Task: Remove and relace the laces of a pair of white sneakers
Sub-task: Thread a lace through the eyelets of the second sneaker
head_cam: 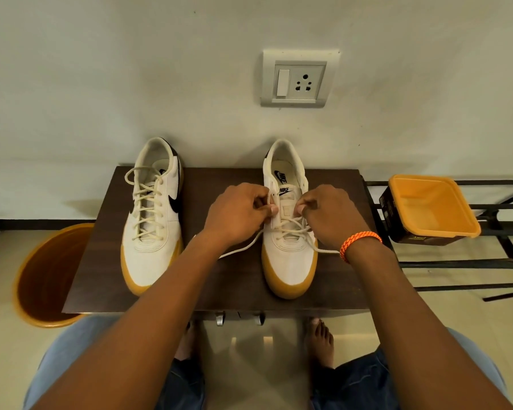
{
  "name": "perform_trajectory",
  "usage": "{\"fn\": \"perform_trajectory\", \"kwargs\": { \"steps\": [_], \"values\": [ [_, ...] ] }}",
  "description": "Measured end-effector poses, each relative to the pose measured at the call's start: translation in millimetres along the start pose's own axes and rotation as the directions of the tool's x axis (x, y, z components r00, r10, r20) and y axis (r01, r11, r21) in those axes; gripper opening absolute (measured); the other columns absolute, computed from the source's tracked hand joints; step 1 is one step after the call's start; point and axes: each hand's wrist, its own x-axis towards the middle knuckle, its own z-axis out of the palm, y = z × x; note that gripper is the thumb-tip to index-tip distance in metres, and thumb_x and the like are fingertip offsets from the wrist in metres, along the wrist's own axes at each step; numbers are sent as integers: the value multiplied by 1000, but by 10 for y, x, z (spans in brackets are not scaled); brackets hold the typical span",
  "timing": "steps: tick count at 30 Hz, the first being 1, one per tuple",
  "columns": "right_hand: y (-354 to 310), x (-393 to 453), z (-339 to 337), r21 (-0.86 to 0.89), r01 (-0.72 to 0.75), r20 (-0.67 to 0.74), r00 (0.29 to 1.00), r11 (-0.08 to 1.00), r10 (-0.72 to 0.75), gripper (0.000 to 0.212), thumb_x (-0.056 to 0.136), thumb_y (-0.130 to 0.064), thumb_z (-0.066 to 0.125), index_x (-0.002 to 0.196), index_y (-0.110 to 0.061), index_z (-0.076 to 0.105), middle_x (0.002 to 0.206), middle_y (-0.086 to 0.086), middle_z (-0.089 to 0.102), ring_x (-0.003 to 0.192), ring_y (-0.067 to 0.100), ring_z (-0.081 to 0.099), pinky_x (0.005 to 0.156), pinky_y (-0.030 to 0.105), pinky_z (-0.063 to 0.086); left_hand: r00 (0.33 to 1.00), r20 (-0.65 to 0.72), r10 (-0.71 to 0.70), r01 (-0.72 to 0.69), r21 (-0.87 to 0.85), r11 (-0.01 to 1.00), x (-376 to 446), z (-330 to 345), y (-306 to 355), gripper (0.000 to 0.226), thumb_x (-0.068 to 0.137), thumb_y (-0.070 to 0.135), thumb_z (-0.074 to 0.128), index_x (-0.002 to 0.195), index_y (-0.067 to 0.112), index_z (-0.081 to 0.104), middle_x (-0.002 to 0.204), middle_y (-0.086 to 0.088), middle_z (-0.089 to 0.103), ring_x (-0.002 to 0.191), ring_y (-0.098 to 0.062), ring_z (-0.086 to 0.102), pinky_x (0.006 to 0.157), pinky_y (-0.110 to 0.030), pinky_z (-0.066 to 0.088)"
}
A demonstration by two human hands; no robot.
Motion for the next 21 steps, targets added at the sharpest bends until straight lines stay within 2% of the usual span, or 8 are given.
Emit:
{"fn": "perform_trajectory", "kwargs": {
  "steps": [3, 5, 6, 8, 10, 11, 15, 21],
  "values": [
    [-22, -9, -7, 11, -29, -36, 999, 1000, 29, 23, 96, -13, 62, 89, -16, 83, 95, 4, 77, 87, 21, 70, 83, 34, 59, 988, -140, -66, 41, -178, 983, 36, -18, -8, 13, 102, 33, 69, 89, 31, 71, 74, 10, 75, 58, -10, 71, 70, -43, 64],
    [-33, -9, 0, 0, -38, -55, 998, 999, 38, 22, 96, -16, 62, 90, -15, 83, 96, 5, 78, 87, 23, 71, 84, 36, 60, 959, -240, -155, 81, -290, 954, 71, -59, -7, 11, 102, 31, 67, 94, 26, 72, 74, 8, 75, 57, -16, 71, 66, -40, 62],
    [-34, -6, 10, 3, -39, -56, 998, 999, 39, 22, 96, -17, 62, 91, -15, 83, 97, 4, 78, 87, 23, 71, 84, 36, 61, 953, -241, -185, 105, -310, 945, 79, -81, -16, 12, 102, 33, 67, 97, 24, 73, 74, 8, 75, 56, -17, 72, 65, -38, 61],
    [-33, -9, 30, 30, -34, -49, 998, 999, 36, 21, 96, -18, 62, 92, -16, 83, 97, 3, 78, 88, 22, 72, 85, 37, 61, 973, -112, -202, 165, -274, 947, 64, -93, -30, 20, 102, 42, 67, 99, 23, 73, 75, 9, 76, 56, -16, 73, 63, -36, 60],
    [-35, -21, 41, 28, -23, -57, 998, 999, 25, 20, 96, -20, 64, 93, -18, 84, 97, 3, 78, 87, 20, 72, 85, 37, 62, 977, 88, -196, 210, -190, 959, 7, -67, -6, 29, 97, 51, 71, 92, 23, 73, 75, 8, 77, 58, -15, 74, 63, -36, 61],
    [-31, -22, 41, 18, -22, -65, 998, 1000, 23, 20, 96, -20, 65, 92, -18, 84, 97, 3, 78, 86, 20, 72, 83, 36, 62, 975, 137, -176, 198, -164, 966, -15, -41, 8, 29, 95, 50, 74, 89, 21, 73, 75, 7, 78, 59, -15, 75, 64, -36, 63],
    [-13, -6, 69, -12, -52, -107, 993, 999, 50, 17, 95, -20, 67, 90, -16, 83, 97, 4, 78, 85, 23, 72, 77, 29, 58, 996, 61, -68, 77, -161, 984, -6, 19, 11, 21, 96, 34, 77, 82, 20, 71, 71, 7, 76, 61, -12, 74, 76, -46, 65],
    [11, 3, 134, -45, -78, -168, 983, 996, 69, 17, 95, -19, 64, 90, -14, 80, 97, 4, 75, 85, 24, 70, 71, 28, 51, 997, -73, -31, 25, -82, 996, 12, 99, -16, 22, 93, 38, 78, 77, 27, 67, 70, 11, 73, 67, -10, 73, 71, -47, 64]
  ]
}}
